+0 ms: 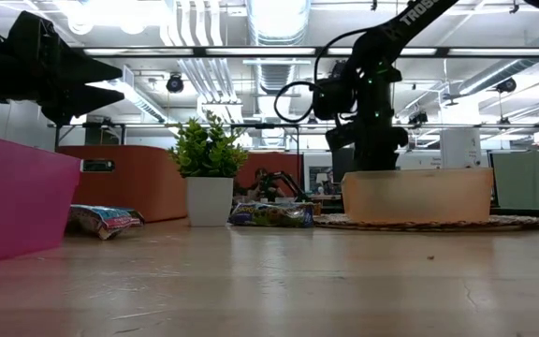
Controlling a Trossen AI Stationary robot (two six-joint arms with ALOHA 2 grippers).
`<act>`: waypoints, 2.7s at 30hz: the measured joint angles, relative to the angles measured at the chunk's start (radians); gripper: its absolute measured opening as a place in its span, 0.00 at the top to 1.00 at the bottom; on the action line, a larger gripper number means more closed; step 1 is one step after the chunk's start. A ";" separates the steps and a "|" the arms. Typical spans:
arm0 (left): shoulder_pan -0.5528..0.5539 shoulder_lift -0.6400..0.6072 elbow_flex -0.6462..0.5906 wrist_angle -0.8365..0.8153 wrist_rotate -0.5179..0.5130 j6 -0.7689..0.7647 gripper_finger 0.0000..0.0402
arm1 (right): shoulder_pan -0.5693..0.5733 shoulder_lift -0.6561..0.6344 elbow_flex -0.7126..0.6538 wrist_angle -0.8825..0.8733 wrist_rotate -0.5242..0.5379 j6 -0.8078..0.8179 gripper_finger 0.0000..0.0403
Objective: Pick and place Granola Bars by type
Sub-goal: Put the top red granola bar into the right orange bin, then put the yellow granola bar into the left orange bin
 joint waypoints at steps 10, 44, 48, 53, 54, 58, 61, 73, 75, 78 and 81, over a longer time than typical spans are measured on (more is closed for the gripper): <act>0.000 0.000 0.000 0.000 0.000 0.000 0.22 | 0.000 -0.092 0.000 -0.011 0.016 0.040 0.60; 0.000 0.000 0.000 0.000 0.000 0.000 0.22 | 0.317 -0.396 -0.003 -0.255 0.132 1.097 0.38; 0.000 0.000 0.000 0.000 0.000 0.000 0.22 | 0.379 -0.405 -0.010 -0.277 0.153 1.205 0.35; 0.000 0.000 0.000 0.000 0.000 0.000 0.22 | 0.459 -0.428 -0.036 -0.304 0.165 1.323 0.31; 0.000 0.000 0.000 0.000 0.000 0.000 0.22 | 0.479 -0.437 -0.044 -0.306 0.173 1.348 0.30; 0.000 0.000 0.000 0.000 0.000 0.000 0.22 | 0.575 -0.478 -0.090 -0.326 0.207 1.476 0.27; 0.000 0.000 0.000 0.000 0.000 0.000 0.22 | 0.651 -0.509 -0.139 -0.325 0.224 1.578 0.26; 0.000 0.000 0.000 0.000 0.000 0.000 0.22 | 0.930 -0.566 -0.341 -0.314 0.211 1.945 0.25; 0.000 0.000 0.000 0.000 0.000 0.000 0.22 | 0.961 -0.567 -0.363 -0.310 0.200 2.010 0.25; 0.000 0.000 0.000 0.000 0.000 0.000 0.22 | 1.005 -0.566 -0.397 -0.294 0.191 2.100 0.25; 0.000 0.000 0.000 0.000 0.000 0.000 0.22 | 1.034 -0.566 -0.433 -0.241 0.168 2.167 0.25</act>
